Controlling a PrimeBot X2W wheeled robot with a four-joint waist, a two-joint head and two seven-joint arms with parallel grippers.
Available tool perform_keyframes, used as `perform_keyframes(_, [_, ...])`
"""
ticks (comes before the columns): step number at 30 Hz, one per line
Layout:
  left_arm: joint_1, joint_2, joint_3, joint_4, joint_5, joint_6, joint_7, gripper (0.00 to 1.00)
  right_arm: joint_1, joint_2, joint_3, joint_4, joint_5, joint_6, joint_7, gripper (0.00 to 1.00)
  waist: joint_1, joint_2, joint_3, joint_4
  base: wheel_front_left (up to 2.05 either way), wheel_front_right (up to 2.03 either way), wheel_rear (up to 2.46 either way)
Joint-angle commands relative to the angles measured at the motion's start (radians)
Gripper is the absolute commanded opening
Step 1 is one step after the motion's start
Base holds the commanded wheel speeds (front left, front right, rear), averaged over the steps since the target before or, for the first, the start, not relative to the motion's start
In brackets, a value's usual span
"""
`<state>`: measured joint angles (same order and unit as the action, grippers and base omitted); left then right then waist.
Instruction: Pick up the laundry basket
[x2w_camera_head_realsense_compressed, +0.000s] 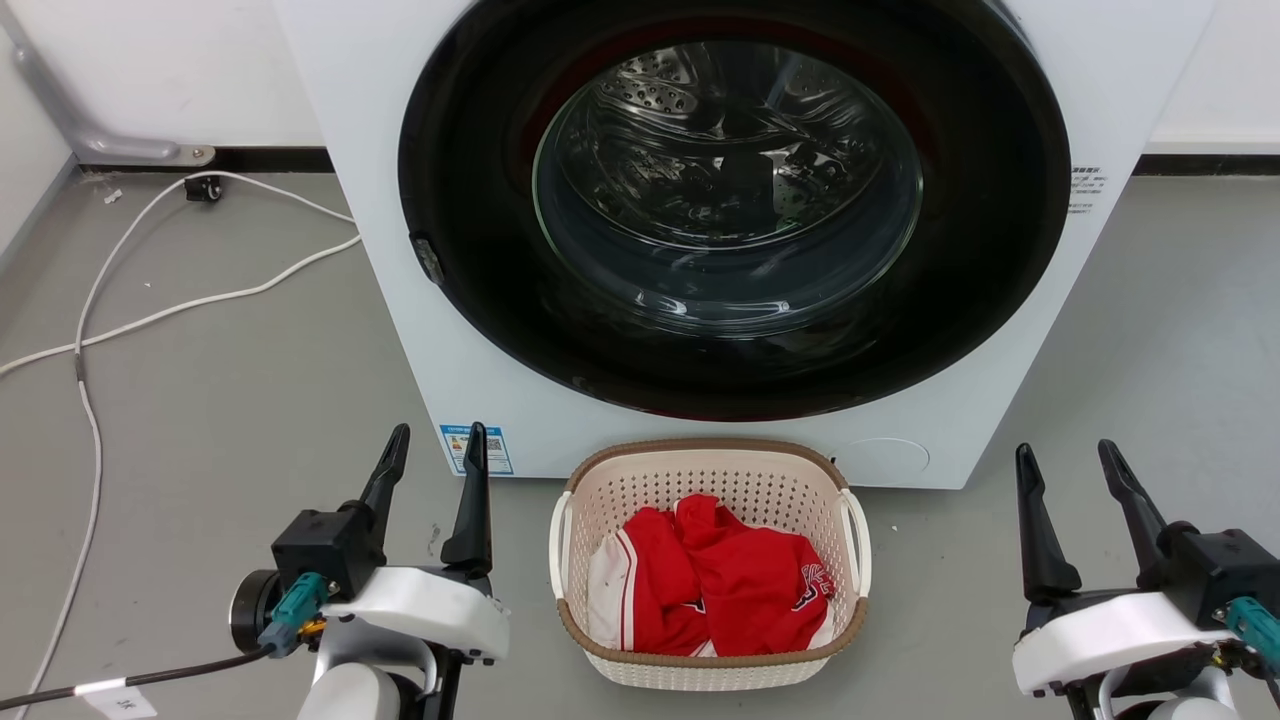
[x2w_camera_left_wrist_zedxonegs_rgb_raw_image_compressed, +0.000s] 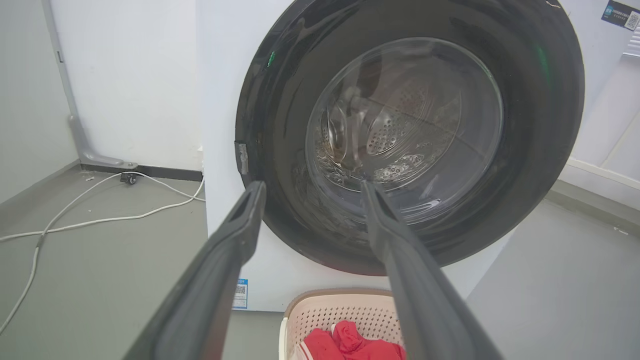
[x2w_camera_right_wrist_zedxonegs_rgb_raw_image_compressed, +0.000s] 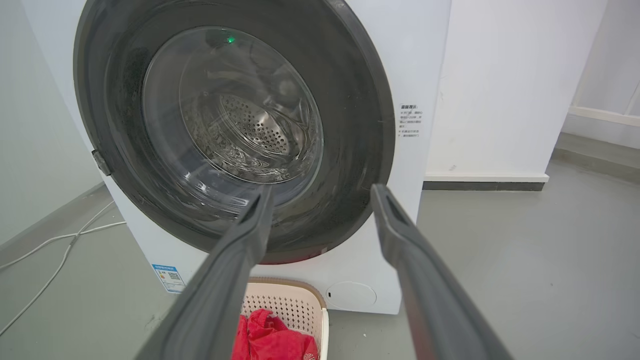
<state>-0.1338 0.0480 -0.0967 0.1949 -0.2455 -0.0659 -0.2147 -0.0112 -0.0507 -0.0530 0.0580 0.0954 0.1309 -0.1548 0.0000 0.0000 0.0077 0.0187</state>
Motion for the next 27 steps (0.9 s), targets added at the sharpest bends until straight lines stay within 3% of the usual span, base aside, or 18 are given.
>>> perform_keyframes(1, [-0.020, 0.003, -0.005, 0.001, 0.028, 0.006, -0.010, 1.00, 0.007, 0.000, 0.002, -0.011, -0.029, 0.000, -0.009, 1.00, 0.0000, 0.0000, -0.001, 0.000, 0.00, 0.00, 0.00])
perform_keyframes(27, [-0.009, 0.003, -0.007, 0.020, 0.178, 0.020, -0.053, 1.00, 0.015, 0.001, 0.000, 0.001, -0.149, 0.000, -0.047, 1.00, 0.0000, 0.0000, -0.006, 0.002, 0.00, 0.00, 0.00])
